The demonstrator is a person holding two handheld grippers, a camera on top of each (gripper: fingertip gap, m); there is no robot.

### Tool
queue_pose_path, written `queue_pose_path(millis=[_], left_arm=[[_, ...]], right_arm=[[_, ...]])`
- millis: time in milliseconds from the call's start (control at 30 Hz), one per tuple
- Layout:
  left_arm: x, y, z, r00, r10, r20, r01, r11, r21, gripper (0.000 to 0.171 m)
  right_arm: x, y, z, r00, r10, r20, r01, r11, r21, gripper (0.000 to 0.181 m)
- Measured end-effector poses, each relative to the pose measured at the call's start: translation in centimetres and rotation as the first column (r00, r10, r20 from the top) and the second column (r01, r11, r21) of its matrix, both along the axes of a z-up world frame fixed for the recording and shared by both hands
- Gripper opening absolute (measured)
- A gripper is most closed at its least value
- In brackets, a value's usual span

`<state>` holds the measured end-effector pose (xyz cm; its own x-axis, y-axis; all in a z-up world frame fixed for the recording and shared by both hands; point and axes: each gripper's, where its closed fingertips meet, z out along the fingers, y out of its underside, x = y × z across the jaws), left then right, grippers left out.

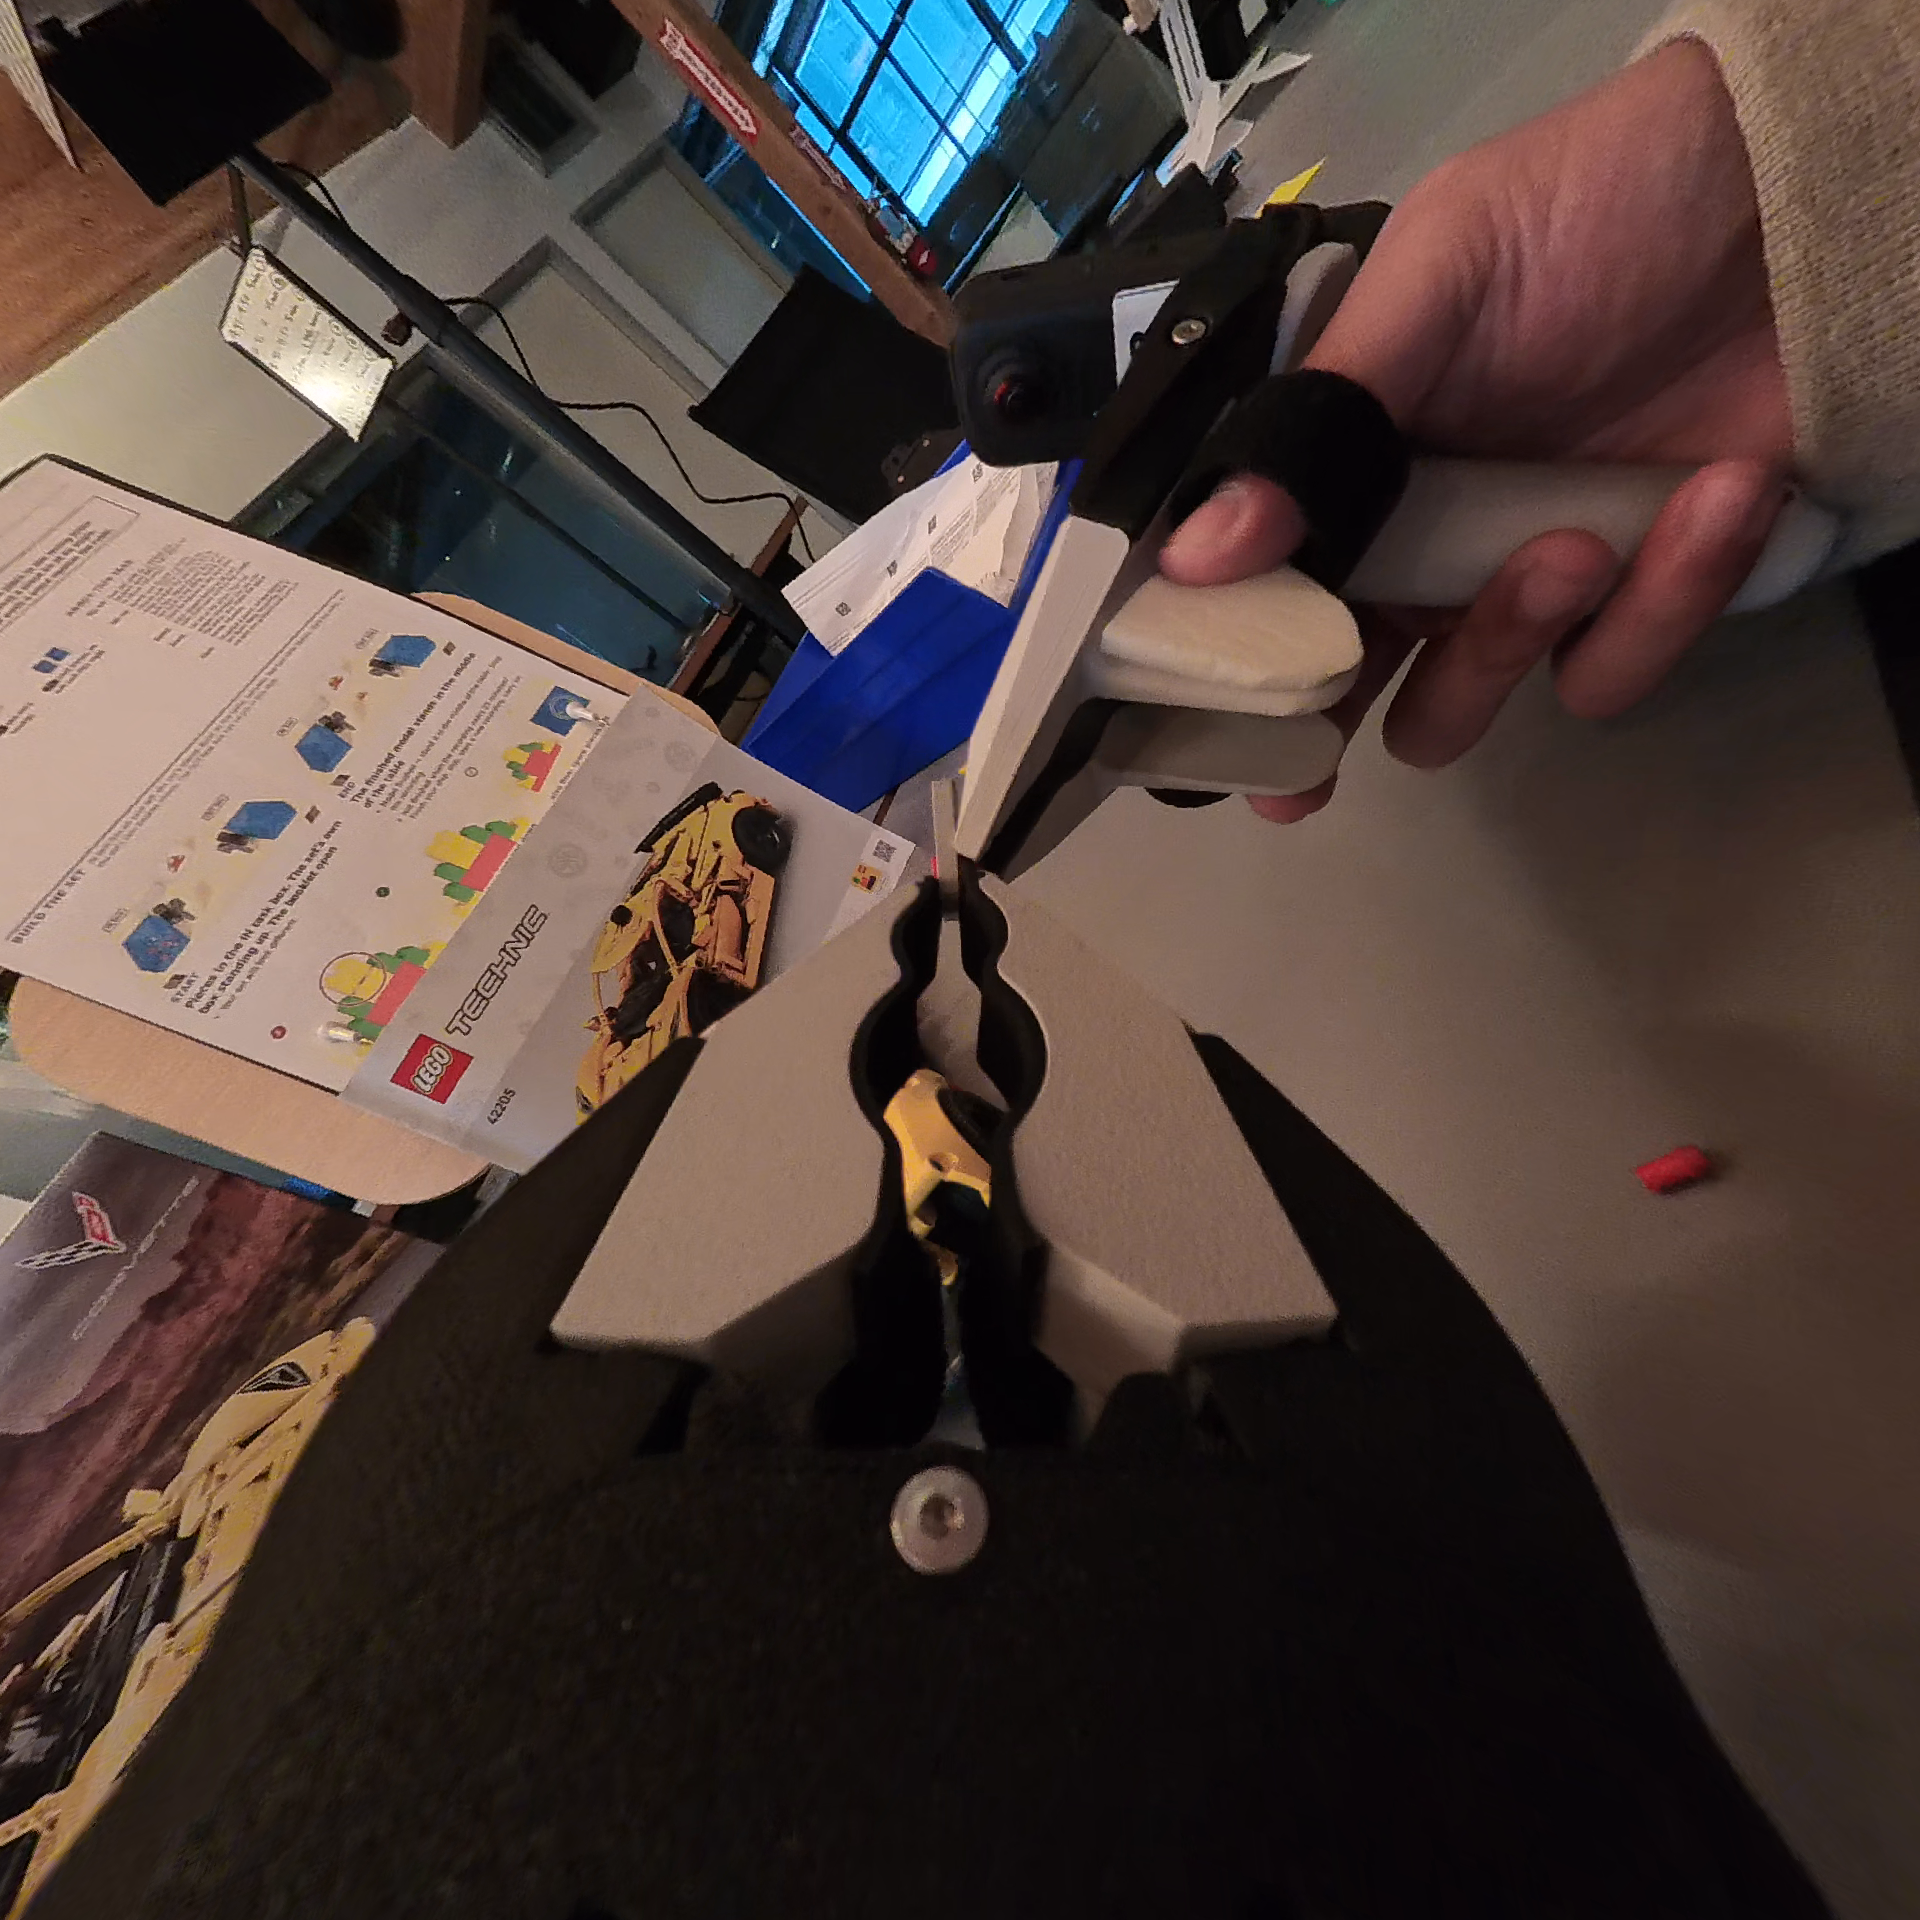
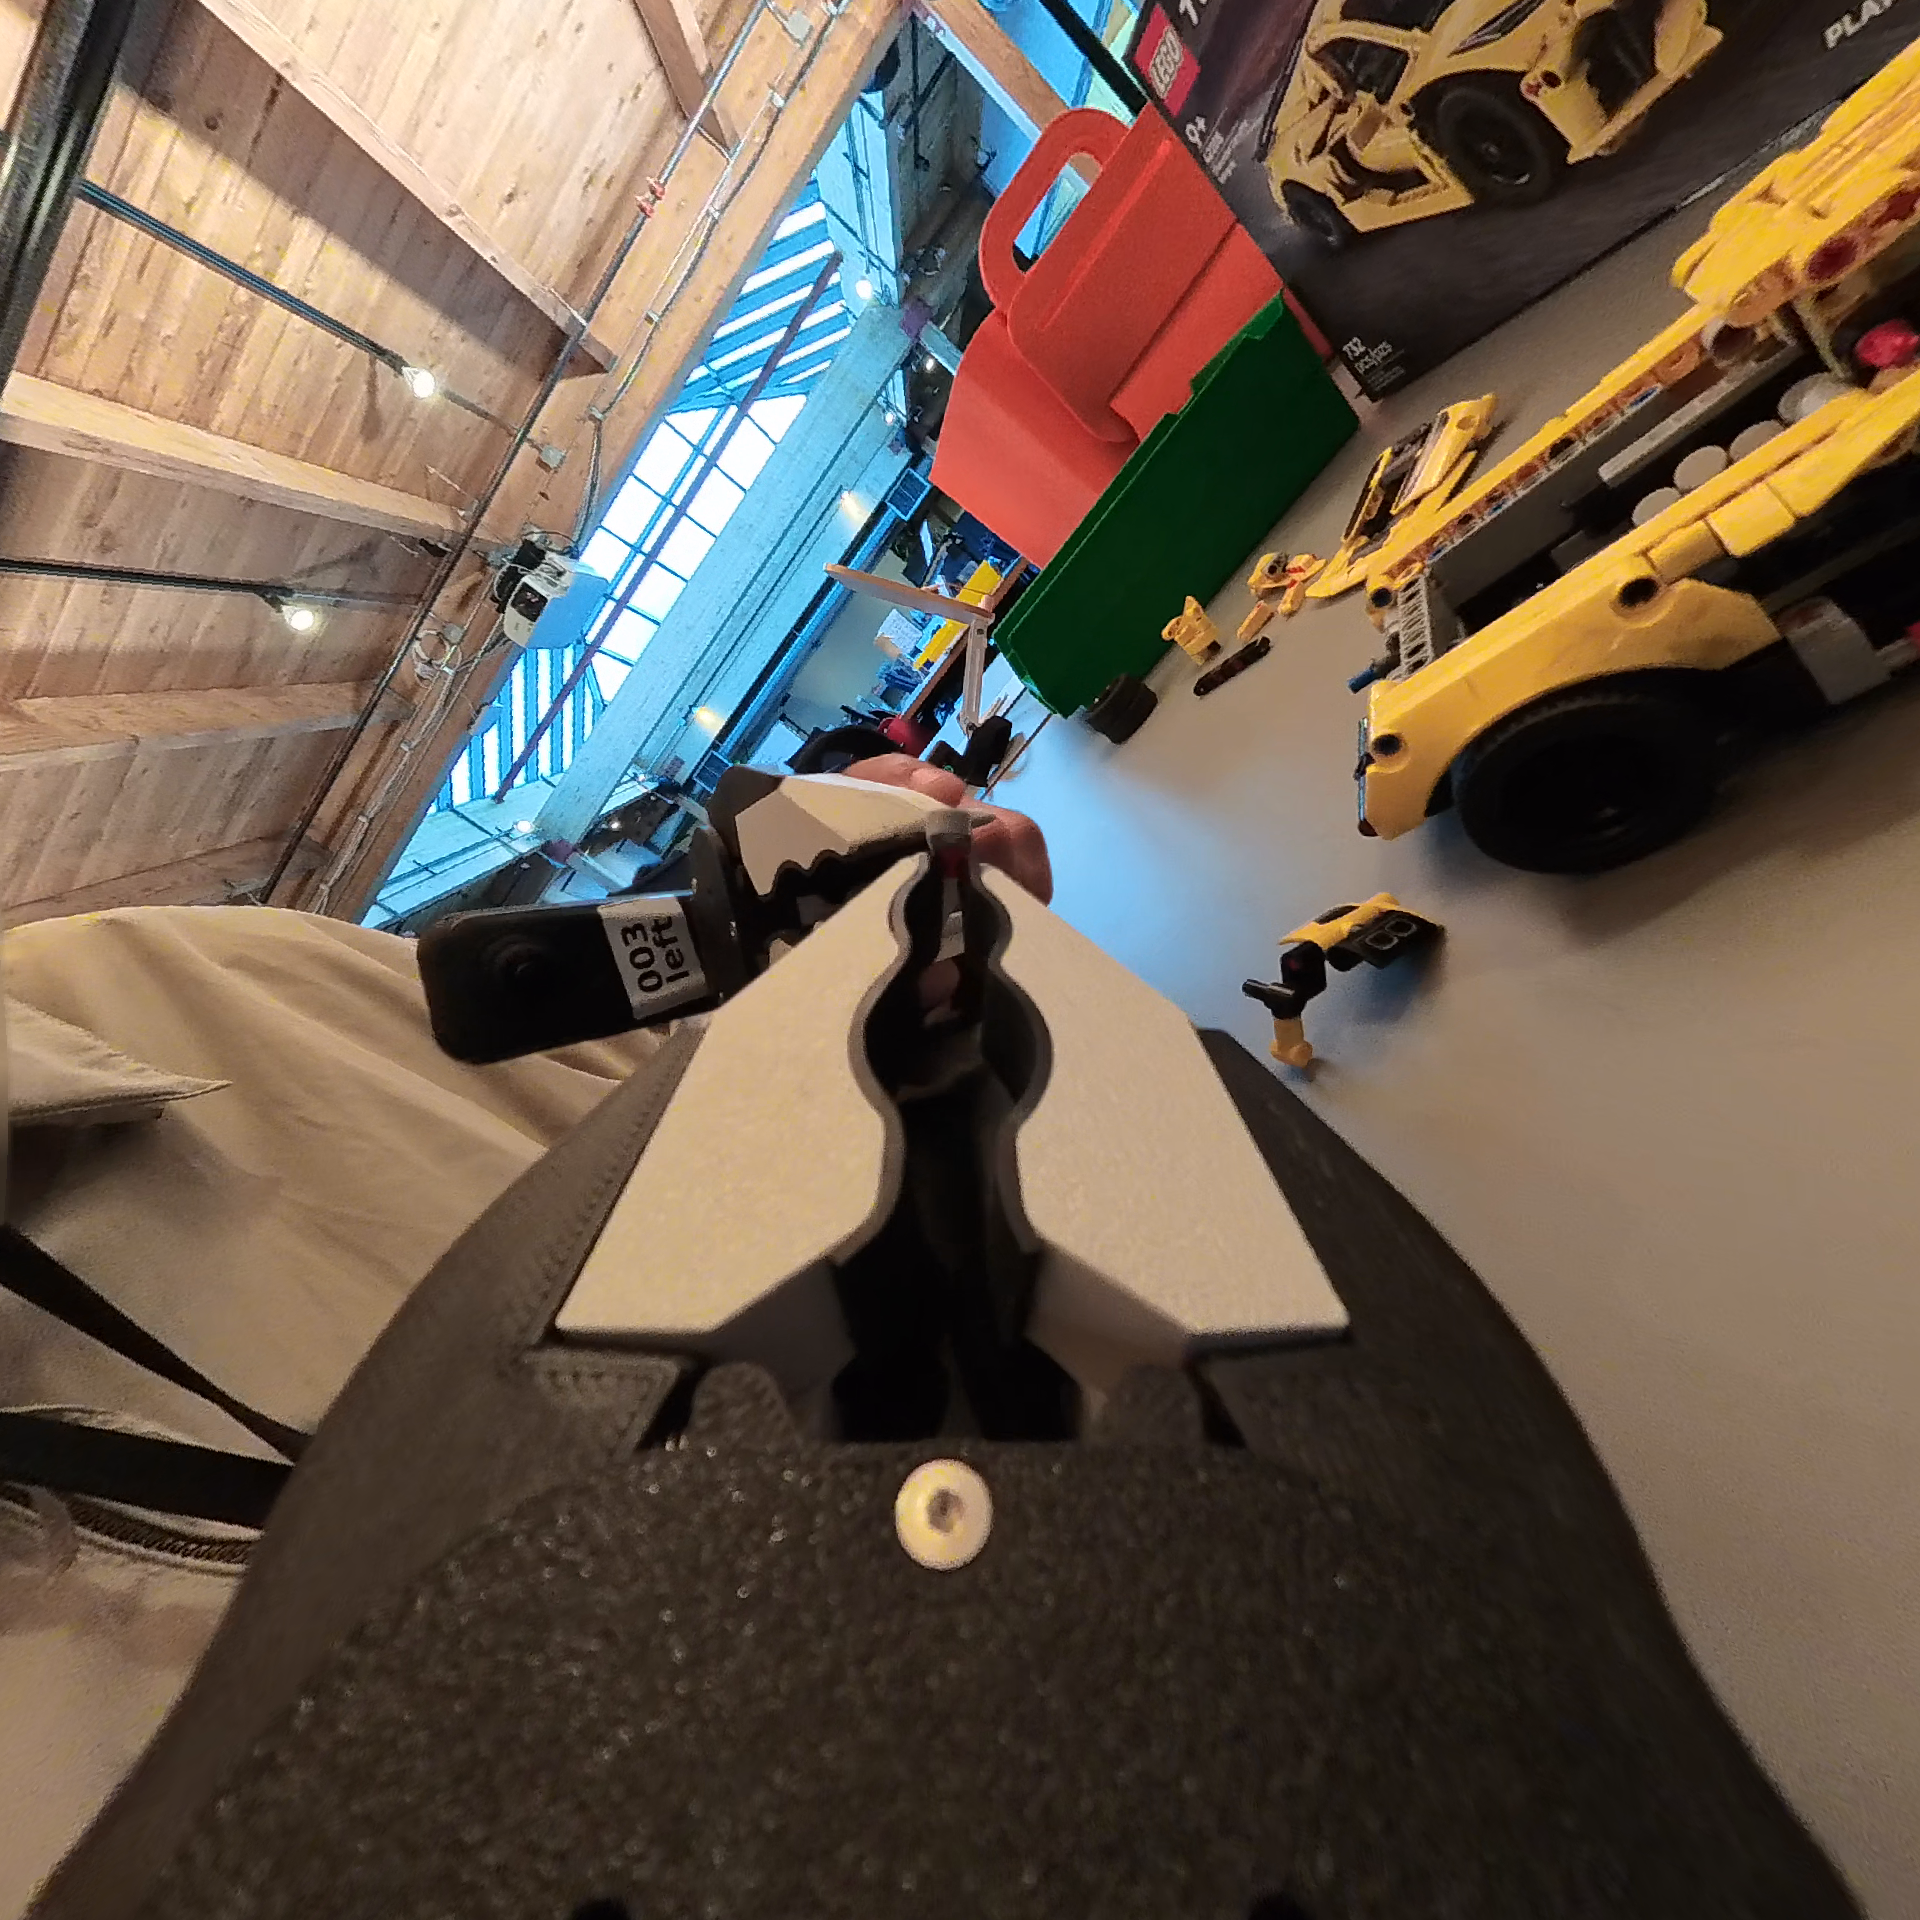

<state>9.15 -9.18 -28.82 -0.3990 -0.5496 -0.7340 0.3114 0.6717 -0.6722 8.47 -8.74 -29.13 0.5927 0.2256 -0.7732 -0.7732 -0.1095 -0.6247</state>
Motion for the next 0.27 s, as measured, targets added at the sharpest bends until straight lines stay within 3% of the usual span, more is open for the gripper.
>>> queue_pose_path(millis=[167, 267], left_arm=[[-0.04, 0.15, -0.36, 1.0, -0.004, -0.011, 0.005, 0.999, 0.037, 0.002], [-0.01, 0.15, -0.36, 0.998, -0.004, -0.066, 0.003, 1.0, -0.026, 0.002]], right_arm=[[-0.12, 0.09, -0.51, 0.999, 0.008, 0.04, -0.007, 0.999, -0.034, 0.002], [-0.18, 0.05, -0.81, 0.999, 0.021, 0.031, -0.019, 0.999, -0.047, 0.002]])
